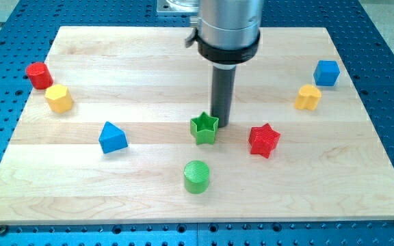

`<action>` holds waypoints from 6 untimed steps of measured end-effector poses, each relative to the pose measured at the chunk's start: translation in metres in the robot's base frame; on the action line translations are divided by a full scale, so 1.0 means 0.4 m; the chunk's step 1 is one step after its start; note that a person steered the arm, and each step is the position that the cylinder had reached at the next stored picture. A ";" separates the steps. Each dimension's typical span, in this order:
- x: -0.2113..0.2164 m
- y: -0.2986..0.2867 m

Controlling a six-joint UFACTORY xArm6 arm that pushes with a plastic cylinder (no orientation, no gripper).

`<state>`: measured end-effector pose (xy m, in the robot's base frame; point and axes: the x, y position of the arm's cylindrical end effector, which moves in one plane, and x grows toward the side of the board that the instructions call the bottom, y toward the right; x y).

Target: Place the red star to the bottom right of the green star

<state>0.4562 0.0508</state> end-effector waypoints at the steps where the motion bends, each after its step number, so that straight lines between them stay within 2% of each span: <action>1: -0.107 0.161; 2: -0.002 0.356; 3: 0.192 0.328; 4: 0.190 0.223; 5: 0.058 0.170; 6: 0.111 0.163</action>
